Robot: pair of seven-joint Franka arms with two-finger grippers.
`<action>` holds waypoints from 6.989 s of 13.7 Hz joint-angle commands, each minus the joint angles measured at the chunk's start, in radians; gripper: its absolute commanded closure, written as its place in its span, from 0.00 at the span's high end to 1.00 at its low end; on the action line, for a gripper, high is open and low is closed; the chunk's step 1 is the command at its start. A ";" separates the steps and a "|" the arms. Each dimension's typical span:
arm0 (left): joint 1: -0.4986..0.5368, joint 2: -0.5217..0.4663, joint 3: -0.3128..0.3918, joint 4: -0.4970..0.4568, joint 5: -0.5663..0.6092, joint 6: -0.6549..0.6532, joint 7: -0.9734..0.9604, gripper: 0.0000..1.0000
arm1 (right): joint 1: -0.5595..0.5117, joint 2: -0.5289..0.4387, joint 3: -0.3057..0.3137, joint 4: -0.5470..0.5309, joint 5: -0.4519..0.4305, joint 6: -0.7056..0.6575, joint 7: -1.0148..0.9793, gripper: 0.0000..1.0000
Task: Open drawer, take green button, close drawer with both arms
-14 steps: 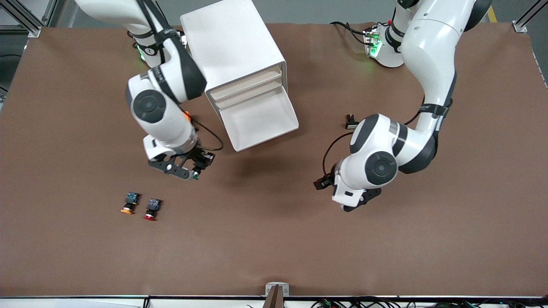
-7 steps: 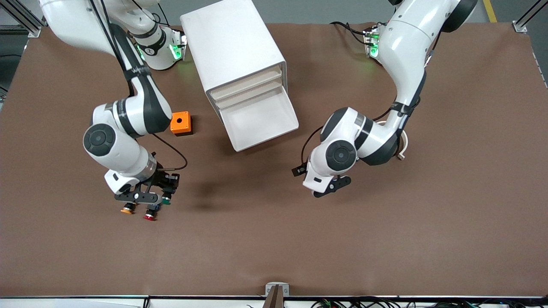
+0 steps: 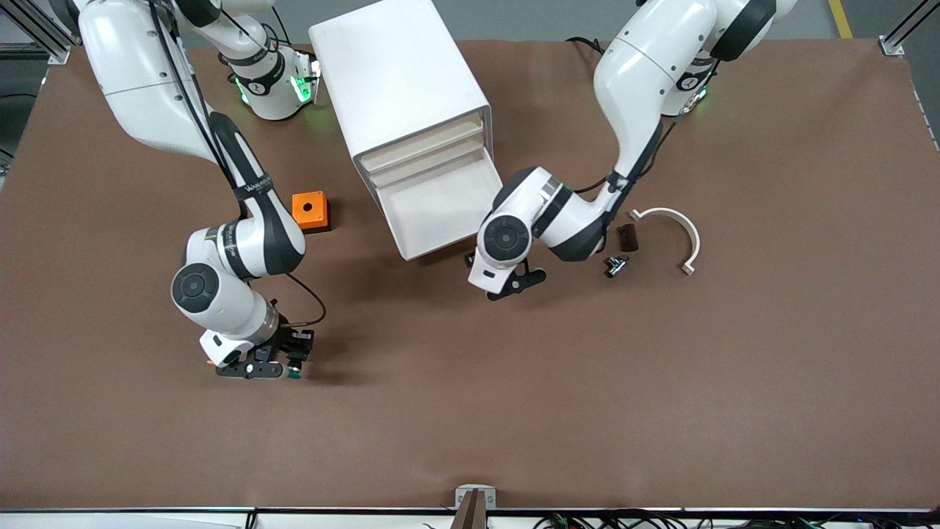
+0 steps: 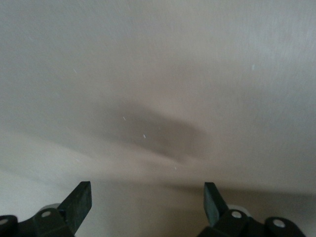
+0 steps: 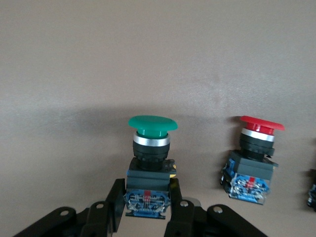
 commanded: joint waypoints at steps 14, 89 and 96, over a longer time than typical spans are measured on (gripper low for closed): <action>-0.231 -0.012 0.003 -0.009 -0.054 0.001 -0.032 1.00 | -0.079 -0.136 0.020 0.052 0.000 -0.109 -0.015 1.00; 0.733 -0.739 -0.009 -0.104 0.154 -0.470 0.906 1.00 | -0.251 -0.679 0.014 0.106 -0.020 -0.795 -0.150 1.00; 0.737 -0.899 -0.002 -0.282 0.097 -0.429 0.906 1.00 | -0.252 -0.681 0.014 0.106 -0.020 -0.795 -0.152 1.00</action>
